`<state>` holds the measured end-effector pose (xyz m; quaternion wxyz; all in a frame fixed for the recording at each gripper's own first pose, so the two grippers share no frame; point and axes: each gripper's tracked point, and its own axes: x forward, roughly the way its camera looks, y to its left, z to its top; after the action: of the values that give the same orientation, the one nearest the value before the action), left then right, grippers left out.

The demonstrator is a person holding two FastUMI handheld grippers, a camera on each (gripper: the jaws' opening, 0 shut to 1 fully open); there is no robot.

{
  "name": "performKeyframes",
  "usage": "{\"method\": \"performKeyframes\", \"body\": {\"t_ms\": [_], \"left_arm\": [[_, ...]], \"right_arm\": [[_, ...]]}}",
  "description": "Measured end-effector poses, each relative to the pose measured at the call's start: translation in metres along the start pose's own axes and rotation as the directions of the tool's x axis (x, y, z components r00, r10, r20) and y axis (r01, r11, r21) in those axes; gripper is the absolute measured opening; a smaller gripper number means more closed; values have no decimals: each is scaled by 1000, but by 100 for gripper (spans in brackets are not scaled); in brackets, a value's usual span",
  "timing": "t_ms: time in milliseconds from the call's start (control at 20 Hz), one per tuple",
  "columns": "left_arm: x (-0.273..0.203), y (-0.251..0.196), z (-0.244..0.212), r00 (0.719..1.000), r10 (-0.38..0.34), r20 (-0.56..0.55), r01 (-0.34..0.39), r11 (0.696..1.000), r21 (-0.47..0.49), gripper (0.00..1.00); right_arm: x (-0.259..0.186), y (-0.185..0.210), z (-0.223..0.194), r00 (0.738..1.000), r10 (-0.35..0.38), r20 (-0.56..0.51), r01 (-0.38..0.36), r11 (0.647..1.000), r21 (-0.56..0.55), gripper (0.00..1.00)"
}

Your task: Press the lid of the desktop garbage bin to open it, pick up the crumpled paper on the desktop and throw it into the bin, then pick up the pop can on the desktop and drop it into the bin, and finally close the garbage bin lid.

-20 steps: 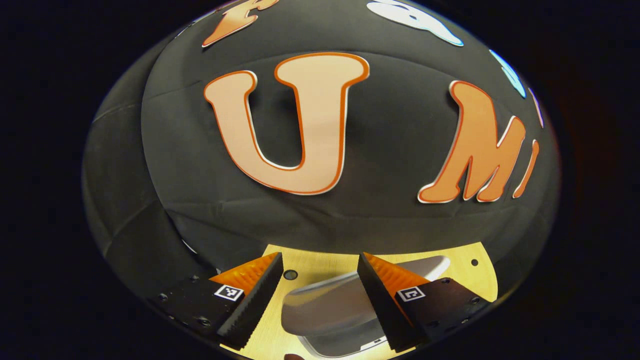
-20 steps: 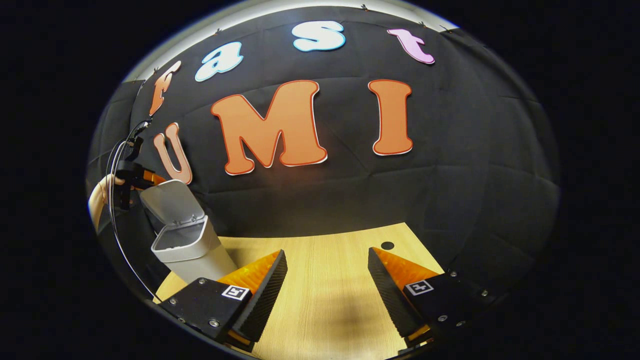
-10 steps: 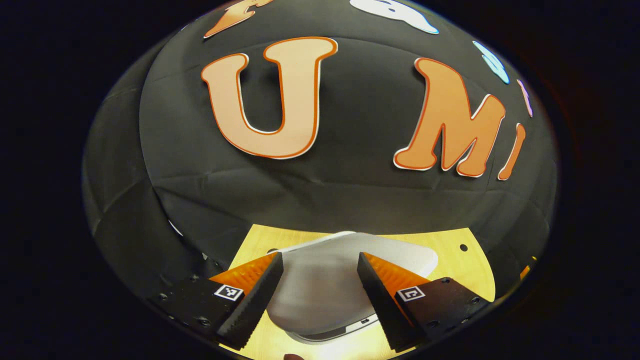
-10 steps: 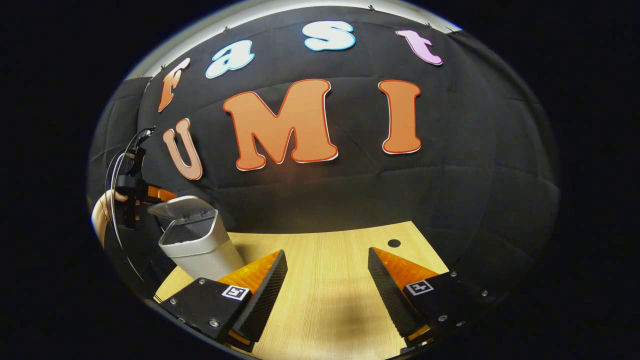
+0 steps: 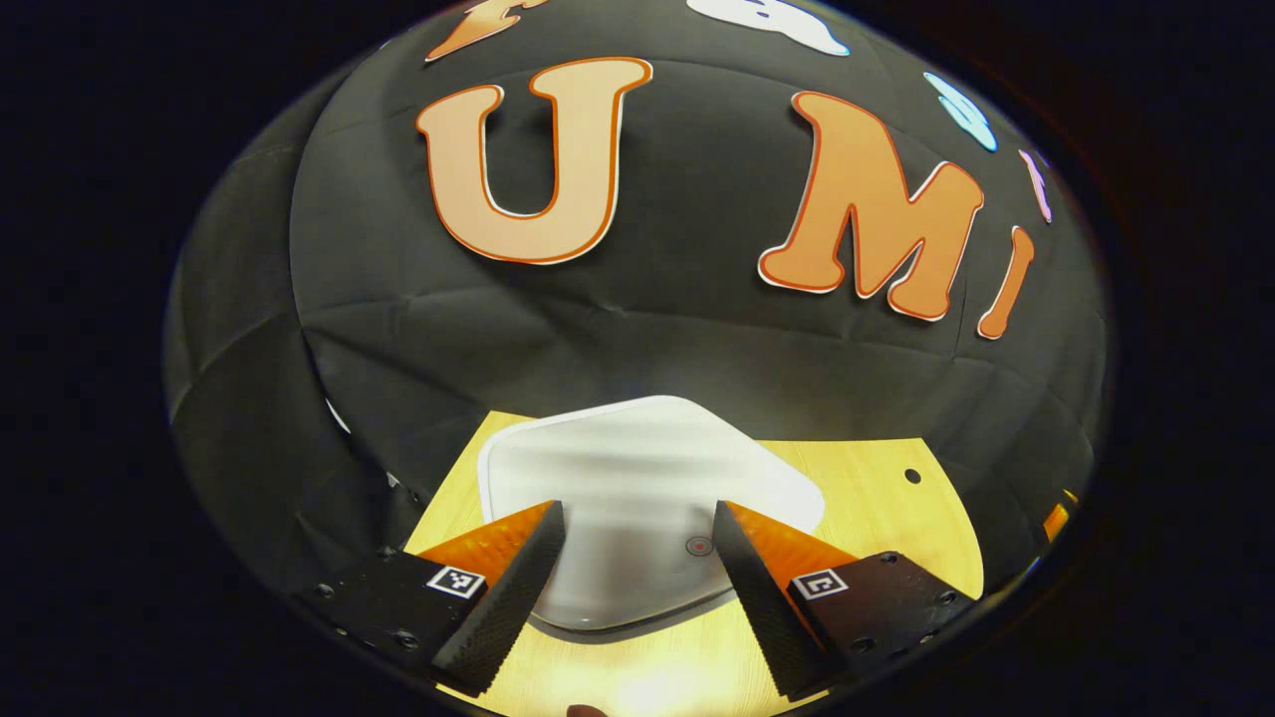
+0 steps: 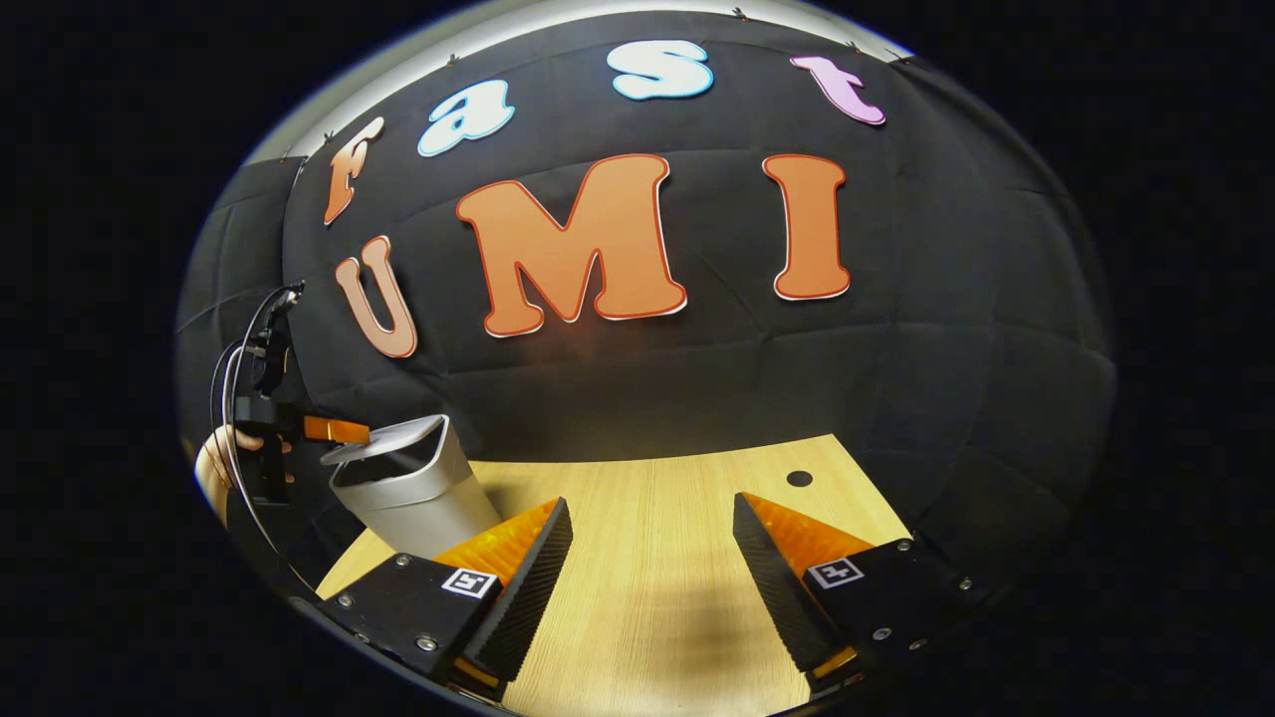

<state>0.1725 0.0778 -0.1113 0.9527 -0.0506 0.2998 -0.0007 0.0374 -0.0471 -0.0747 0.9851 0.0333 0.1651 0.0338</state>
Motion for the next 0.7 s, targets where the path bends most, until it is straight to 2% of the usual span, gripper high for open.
{"method": "performKeyframes", "body": {"t_ms": [250, 300, 400, 450, 550, 700], "left_arm": [[6, -1, -39, 998, 30, -51, -28, 999, 41, 96], [9, 0, -30, 999, 28, 14, -29, 999, 46, 99], [17, 0, -40, 998, 44, 49, -47, 996, 71, 97], [11, -2, -34, 994, 49, 100, -61, 991, 120, 98], [11, -8, -21, 980, 21, 198, -44, 993, 114, 98], [9, -7, -27, 981, 16, 192, -37, 994, 106, 96]], "right_arm": [[4, 2, -7, 1000, 14, -15, -13, 1000, 16, 100], [4, 1, -9, 1000, 14, -17, -14, 1000, 24, 97], [5, 1, -8, 1000, 12, -14, -11, 999, 41, 97], [4, 0, -8, 1000, 13, -12, -12, 999, 45, 97], [5, 1, -7, 1000, 13, -9, -12, 999, 40, 97], [6, 2, -10, 1000, 14, -17, -13, 999, 29, 97]]}}
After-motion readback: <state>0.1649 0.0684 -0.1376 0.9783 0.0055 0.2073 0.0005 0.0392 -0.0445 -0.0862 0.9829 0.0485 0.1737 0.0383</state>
